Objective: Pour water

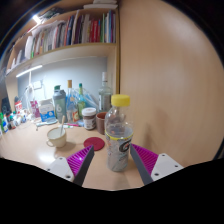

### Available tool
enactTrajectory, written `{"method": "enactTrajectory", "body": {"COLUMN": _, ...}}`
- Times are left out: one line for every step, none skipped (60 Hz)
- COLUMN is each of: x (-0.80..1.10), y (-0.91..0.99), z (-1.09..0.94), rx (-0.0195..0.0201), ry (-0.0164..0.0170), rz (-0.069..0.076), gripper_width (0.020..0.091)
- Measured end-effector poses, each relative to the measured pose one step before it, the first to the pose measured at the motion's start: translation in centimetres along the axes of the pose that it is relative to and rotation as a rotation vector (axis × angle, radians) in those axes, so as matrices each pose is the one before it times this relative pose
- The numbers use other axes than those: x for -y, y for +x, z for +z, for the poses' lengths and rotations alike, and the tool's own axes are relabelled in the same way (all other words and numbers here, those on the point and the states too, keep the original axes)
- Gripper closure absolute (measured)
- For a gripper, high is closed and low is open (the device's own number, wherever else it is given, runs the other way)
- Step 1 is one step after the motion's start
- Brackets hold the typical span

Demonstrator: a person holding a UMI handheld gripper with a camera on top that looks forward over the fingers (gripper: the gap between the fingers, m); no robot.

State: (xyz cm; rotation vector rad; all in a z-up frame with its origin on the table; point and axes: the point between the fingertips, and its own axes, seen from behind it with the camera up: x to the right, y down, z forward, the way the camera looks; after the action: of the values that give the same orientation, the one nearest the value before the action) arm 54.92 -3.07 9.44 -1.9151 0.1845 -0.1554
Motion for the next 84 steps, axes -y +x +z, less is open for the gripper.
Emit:
{"method": "enactTrajectory", "body": {"x": -0.182, "y": 0.136, "z": 0.682, "rx": 0.00002, "ry": 0.00192, "rz": -0.0068, "gripper_width": 0.0271}}
{"method": "enactTrajectory", "body": {"x": -0.221, "y": 0.195, "z": 0.446, "rx": 0.00011, "ry": 0.00664, "rz": -0.0057, "gripper_width": 0.0269}}
{"method": "enactTrajectory", "body": {"x": -0.071, "y": 0.169, "z": 0.611, "rx": -0.0015, "ry": 0.00505, "rz": -0.0051, "gripper_width": 0.0268}}
{"method": "enactTrajectory", "body": {"x": -0.117, "y": 0.352, "z": 0.573, "rx": -0.00803, "ry": 0.00626, "rz": -0.0054, "gripper_width": 0.0264}}
{"method": "enactTrajectory", "body": {"x": -0.106, "y": 0.249, "z": 0.555, "rx": -0.00516, "ry": 0.00502, "rz": -0.0048, "gripper_width": 0.0261}}
{"method": "enactTrajectory", "body": {"x": -0.115, "y": 0.165, "z": 0.529, "rx": -0.00278, "ry": 0.00398, "rz": -0.0014, "gripper_width": 0.0262}}
{"method": "enactTrajectory", "body": {"x": -0.124, "y": 0.128, "z": 0.535, "rx": -0.0008, "ry": 0.0033, "rz": 0.001, "gripper_width": 0.0263}}
{"method": "enactTrajectory", "body": {"x": -0.11, "y": 0.09, "z": 0.522, "rx": 0.00059, "ry": 0.00304, "rz": 0.0034, "gripper_width": 0.0265}}
{"method": "enactTrajectory", "body": {"x": 0.026, "y": 0.101, "z": 0.467, "rx": 0.00045, "ry": 0.0076, "rz": 0.0049, "gripper_width": 0.0261}}
{"method": "enactTrajectory", "body": {"x": -0.003, "y": 0.082, "z": 0.43, "rx": 0.00161, "ry": 0.00539, "rz": 0.0077, "gripper_width": 0.0264}}
{"method": "enactTrajectory", "body": {"x": 0.066, "y": 0.102, "z": 0.428, "rx": 0.00256, "ry": 0.0056, "rz": 0.0079, "gripper_width": 0.0264}}
{"method": "enactTrajectory", "body": {"x": 0.028, "y": 0.002, "z": 0.418, "rx": 0.00262, "ry": 0.00605, "rz": 0.0088, "gripper_width": 0.0265}}
{"method": "enactTrajectory", "body": {"x": 0.074, "y": 0.097, "z": 0.438, "rx": -0.00127, "ry": 0.00719, "rz": 0.0066, "gripper_width": 0.0266}}
{"method": "enactTrajectory", "body": {"x": 0.029, "y": 0.109, "z": 0.367, "rx": 0.00022, "ry": 0.00335, "rz": 0.004, "gripper_width": 0.0266}}
{"method": "enactTrajectory", "body": {"x": -0.011, "y": 0.091, "z": 0.427, "rx": -0.00025, "ry": 0.00091, "rz": 0.0022, "gripper_width": 0.0267}}
{"method": "enactTrajectory", "body": {"x": -0.003, "y": 0.114, "z": 0.436, "rx": -0.00026, "ry": 0.00078, "rz": -0.0001, "gripper_width": 0.0266}}
{"method": "enactTrajectory", "body": {"x": 0.065, "y": 0.099, "z": 0.426, "rx": 0.00027, "ry": 0.00363, "rz": -0.0022, "gripper_width": 0.0265}}
{"method": "enactTrajectory", "body": {"x": 0.066, "y": 0.022, "z": 0.427, "rx": 0.00149, "ry": 0.00477, "rz": -0.0036, "gripper_width": 0.0264}}
{"method": "enactTrajectory", "body": {"x": 0.03, "y": 0.021, "z": 0.436, "rx": 0.00152, "ry": 0.00347, "rz": -0.0052, "gripper_width": 0.0264}}
{"method": "enactTrajectory", "body": {"x": -0.028, "y": 0.034, "z": 0.404, "rx": 0.0014, "ry": 0.0022, "rz": -0.0055, "gripper_width": 0.0265}}
{"method": "enactTrajectory", "body": {"x": -0.01, "y": 0.019, "z": 0.37, "rx": 0.00111, "ry": 0.00127, "rz": -0.0054, "gripper_width": 0.0269}}
{"method": "enactTrajectory", "body": {"x": 0.008, "y": 0.017, "z": 0.338, "rx": 0.00062, "ry": 0.00102, "rz": -0.0039, "gripper_width": 0.0274}}
{"method": "enactTrajectory", "body": {"x": -0.106, "y": -0.041, "z": 0.428, "rx": 0.00123, "ry": 0.00324, "rz": -0.0014, "gripper_width": 0.0293}}
{"method": "enactTrajectory", "body": {"x": -0.069, "y": -0.092, "z": 0.32, "rx": 0.00283, "ry": -0.00158, "rz": -0.0009, "gripper_width": 0.0309}}
{"method": "enactTrajectory", "body": {"x": -0.149, "y": -0.088, "z": 0.301, "rx": 0.00283, "ry": -0.00459, "rz": 0.0006, "gripper_width": 0.0376}}
{"method": "enactTrajectory", "body": {"x": -0.346, "y": 0.088, "z": 0.226, "rx": -0.00705, "ry": -0.01023, "rz": 0.0017, "gripper_width": 0.0443}}
{"method": "enactTrajectory", "body": {"x": -0.331, "y": 0.159, "z": 0.095, "rx": -0.00798, "ry": -0.01225, "rz": 0.0067, "gripper_width": 0.051}}
{"method": "enactTrajectory", "body": {"x": 0.319, "y": 0.093, "z": 0.07, "rx": -0.0085, "ry": 0.01289, "rz": 0.015, "gripper_width": 0.0515}}
{"method": "enactTrajectory", "body": {"x": -0.123, "y": 0.215, "z": -0.024, "rx": -0.01608, "ry": -0.00552, "rz": 0.0118, "gripper_width": 0.0519}}
{"method": "enactTrajectory", "body": {"x": -0.007, "y": 0.338, "z": -0.04, "rx": -0.02131, "ry": -0.00195, "rz": 0.0051, "gripper_width": 0.0531}}
{"method": "enactTrajectory", "body": {"x": 0.107, "y": 0.337, "z": -0.084, "rx": -0.0197, "ry": 0.00334, "rz": -0.0011, "gripper_width": 0.0536}}
{"method": "enactTrajectory", "body": {"x": 0.018, "y": 0.219, "z": -0.049, "rx": -0.01654, "ry": 0.00128, "rz": -0.0034, "gripper_width": 0.054}}
{"method": "enactTrajectory", "body": {"x": -0.021, "y": 0.024, "z": -0.043, "rx": -0.00832, "ry": 0.00045, "rz": -0.0013, "gripper_width": 0.0554}}
{"method": "enactTrajectory", "body": {"x": 0.028, "y": -0.028, "z": -0.052, "rx": -0.00585, "ry": 0.00395, "rz": -0.0009, "gripper_width": 0.0555}}
{"method": "enactTrajectory", "body": {"x": 0.054, "y": 0.001, "z": 0.004, "rx": -0.00641, "ry": 0.00207, "rz": -0.0012, "gripper_width": 0.0569}}
{"method": "enactTrajectory", "body": {"x": -0.107, "y": 0.017, "z": -0.004, "rx": -0.0056, "ry": -0.00703, "rz": -0.0004, "gripper_width": 0.058}}
{"method": "enactTrajectory", "body": {"x": -0.205, "y": -0.006, "z": 0.171, "rx": -0.0041, "ry": -0.00295, "rz": 0.0014, "gripper_width": 0.0593}}
{"method": "enactTrajectory", "body": {"x": -0.09, "y": -0.042, "z": -0.023, "rx": -0.00207, "ry": -0.01497, "rz": -0.0004, "gripper_width": 0.0595}}
{"method": "enactTrajectory", "body": {"x": -0.147, "y": -0.192, "z": -0.042, "rx": -0.00037, "ry": -0.01698, "rz": -0.0002, "gripper_width": 0.0592}}
{"method": "enactTrajectory", "body": {"x": -0.102, "y": -0.106, "z": -0.118, "rx": 0.00617, "ry": -0.01734, "rz": -0.0019, "gripper_width": 0.0611}}
{"method": "enactTrajectory", "body": {"x": -0.039, "y": -0.214, "z": -0.097, "rx": 0.00684, "ry": -0.0152, "rz": -0.0018, "gripper_width": 0.0613}}
{"method": "enactTrajectory", "body": {"x": 0.017, "y": -0.214, "z": -0.106, "rx": 0.00533, "ry": -0.0136, "rz": -0.0038, "gripper_width": 0.0612}}
{"method": "enactTrajectory", "body": {"x": 0.125, "y": -0.187, "z": -0.134, "rx": 0.00224, "ry": -0.01068, "rz": -0.0058, "gripper_width": 0.0613}}
{"method": "enactTrajectory", "body": {"x": 0.256, "y": -0.172, "z": -0.145, "rx": -0.00004, "ry": -0.00741, "rz": -0.009, "gripper_width": 0.0613}}
{"method": "enactTrajectory", "body": {"x": 0.398, "y": -0.243, "z": -0.164, "rx": 0.0011, "ry": -0.00444, "rz": -0.0148, "gripper_width": 0.0613}}
{"method": "enactTrajectory", "body": {"x": 0.537, "y": -0.257, "z": -0.2, "rx": 0.00219, "ry": -0.00139, "rz": -0.0215, "gripper_width": 0.0613}}
{"method": "enactTrajectory", "body": {"x": 0.66, "y": -0.296, "z": -0.208, "rx": 0.00304, "ry": 0.00082, "rz": -0.0293, "gripper_width": 0.0612}}
{"method": "enactTrajectory", "body": {"x": 0.602, "y": -0.376, "z": 0.029, "rx": 0.00264, "ry": 0.00529, "rz": -0.0332, "gripper_width": 0.0611}}
{"method": "enactTrajectory", "body": {"x": 0.79, "y": -0.147, "z": -0.177, "rx": -0.00329, "ry": 0.00319, "rz": -0.0404, "gripper_width": 0.0611}}
{"method": "enactTrajectory", "body": {"x": 0.856, "y": -0.126, "z": 0.008, "rx": -0.00857, "ry": 0.00625, "rz": -0.043, "gripper_width": 0.0612}}
{"method": "enactTrajectory", "body": {"x": 0.914, "y": 0.046, "z": -0.08, "rx": -0.01277, "ry": 0.00579, "rz": -0.0494, "gripper_width": 0.0612}}
{"method": "enactTrajectory", "body": {"x": 0.926, "y": 0.131, "z": 0.008, "rx": -0.01393, "ry": 0.00516, "rz": -0.0562, "gripper_width": 0.0612}}
{"method": "enactTrajectory", "body": {"x": 0.959, "y": 0.191, "z": 0.117, "rx": -0.01479, "ry": 0.00519, "rz": -0.0613, "gripper_width": 0.0612}}
{"method": "enactTrajectory", "body": {"x": 0.927, "y": 0.186, "z": 0.176, "rx": -0.01519, "ry": 0.00343, "rz": -0.0651, "gripper_width": 0.0612}}
{"method": "enactTrajectory", "body": {"x": 0.883, "y": 0.241, "z": 0.206, "rx": -0.016, "ry": 0.00209, "rz": -0.0683, "gripper_width": 0.0612}}
{"method": "enactTrajectory", "body": {"x": 0.945, "y": 0.305, "z": 0.191, "rx": -0.0175, "ry": 0.00472, "rz": -0.0684, "gripper_width": 0.0612}}
{"method": "enactTrajectory", "body": {"x": 0.984, "y": 0.345, "z": 0.24, "rx": -0.01838, "ry": 0.00735, "rz": -0.0671, "gripper_width": 0.0613}}
{"method": "enactTrajectory", "body": {"x": 0.974, "y": 0.358, "z": 0.265, "rx": -0.01919, "ry": 0.00871, "rz": -0.0691, "gripper_width": 0.0612}}
{"method": "enactTrajectory", "body": {"x": 0.92, "y": 0.372, "z": 0.294, "rx": -0.01852, "ry": 0.00793, "rz": -0.0749, "gripper_width": 0.0613}}
{"method": "enactTrajectory", "body": {"x": 0.906, "y": 0.338, "z": 0.25, "rx": -0.0182, "ry": 0.00581, "rz": -0.0814, "gripper_width": 0.0613}}
{"method": "enactTrajectory", "body": {"x": 0.65, "y": 0.7, "z": 0.359, "rx": -0.01385, "ry": 0.01234, "rz": -0.0859, "gripper_width": 0.0612}}
{"method": "enactTrajectory", "body": {"x": 0.815, "y": 0.325, "z": 0.208, "rx": -0.01577, "ry": 0.0048, "rz": -0.0851, "gripper_width": 0.0612}}
{"method": "enactTrajectory", "body": {"x": 0.907, "y": -0.186, "z": 0.394, "rx": -0.01641, "ry": 0.00512, "rz": -0.0847, "gripper_width": 0.0612}}
{"method": "enactTrajectory", "body": {"x": 0.908, "y": 0.256, "z": 0.311, "rx": -0.01351, "ry": 0.0114, "rz": -0.0835, "gripper_width": 0.0611}}
{"method": "enactTrajectory", "body": {"x": 0.919, "y": 0.342, "z": 0.261, "rx": -0.01608, "ry": 0.0148, "rz": -0.0796, "gripper_width": 0.061}}
{"method": "enactTrajectory", "body": {"x": 0.859, "y": 0.445, "z": 0.312, "rx": -0.01893, "ry": 0.01374, "rz": -0.0762, "gripper_width": 0.0611}}
{"method": "enactTrajectory", "body": {"x": 0.741, "y": 0.481, "z": 0.237, "rx": -0.01893, "ry": 0.01109, "rz": -0.0758, "gripper_width": 0.0611}}
{"method": "enactTrajectory", "body": {"x": 0.688, "y": 0.331, "z": 0.315, "rx": -0.016, "ry": 0.01086, "rz": -0.0761, "gripper_width": 0.0612}}
{"method": "enactTrajectory", "body": {"x": 0.741, "y": 0.185, "z": 0.303, "rx": -0.01249, "ry": 0.01314, "rz": -0.0753, "gripper_width": 0.0611}}
{"method": "enactTrajectory", "body": {"x": 0.48, "y": 0.401, "z": 0.135, "rx": -0.00806, "ry": 0.02533, "rz": -0.0762, "gripper_width": 0.0612}}
{"method": "enactTrajectory", "body": {"x": 0.816, "y": 0.128, "z": 0.306, "rx": -0.00994, "ry": 0.02055, "rz": -0.0725, "gripper_width": 0.0612}}
{"method": "enactTrajectory", "body": {"x": 0.765, "y": 0.236, "z": 0.08, "rx": -0.01564, "ry": 0.01769, "rz": -0.0706, "gripper_width": 0.0613}}
{"method": "enactTrajectory", "body": {"x": 0.769, "y": 0.345, "z": 0.231, "rx": -0.01614, "ry": 0.0203, "rz": -0.0736, "gripper_width": 0.0615}}
{"method": "enactTrajectory", "body": {"x": 0.655, "y": 0.424, "z": 0.204, "rx": -0.01751, "ry": 0.01714, "rz": -0.0762, "gripper_width": 0.0615}}
{"method": "enactTrajectory", "body": {"x": 0.587, "y": 0.38, "z": 0.221, "rx": -0.01828, "ry": 0.01474, "rz": -0.075, "gripper_width": 0.0616}}
{"method": "enactTrajectory", "body": {"x": 0.557, "y": 0.514, "z": 0.172, "rx": -0.02019, "ry": 0.0145, "rz": -0.0713, "gripper_width": 0.0612}}
{"method": "enactTrajectory", "body": {"x": 0.522, "y": 0.519, "z": 0.123, "rx": -0.01969, "ry": 0.01398, "rz": -0.0663, "gripper_width": 0.0614}}
{"method": "enactTrajectory", "body": {"x": 0.483, "y": 0.471, "z": 0.134, "rx": -0.01705, "ry": 0.01355, "rz": -0.0629, "gripper_width": 0.0614}}
{"method": "enactTrajectory", "body": {"x": 0.41, "y": 0.489, "z": 0.087, "rx": -0.01554, "ry": 0.01275, "rz": -0.0576, "gripper_width": 0.0613}}
{"method": "enactTrajectory", "body": {"x": 0.371, "y": 0.454, "z": 0.128, "rx": -0.01498, "ry": 0.01074, "rz": -0.0534, "gripper_width": 0.0614}}
{"method": "enactTrajectory", "body": {"x": 0.227, "y": 0.469, "z": 0.115, "rx": -0.01321, "ry": 0.00732, "rz": -0.0483, "gripper_width": 0.0614}}
{"method": "enactTrajectory", "body": {"x": 0.16, "y": 0.401, "z": 0.122, "rx": -0.0107, "ry": 0.00422, "rz": -0.044, "gripper_width": 0.0614}}
{"method": "enactTrajectory", "body": {"x": 0.031, "y": 0.585, "z": -0.198, "rx": -0.00615, "ry": -0.00174, "rz": -0.046, "gripper_width": 0.0615}}
{"method": "enactTrajectory", "body": {"x": 0.089, "y": 0.27, "z": 0.137, "rx": -0.00692, "ry": 0.00063, "rz": -0.0349, "gripper_width": 0.0614}}
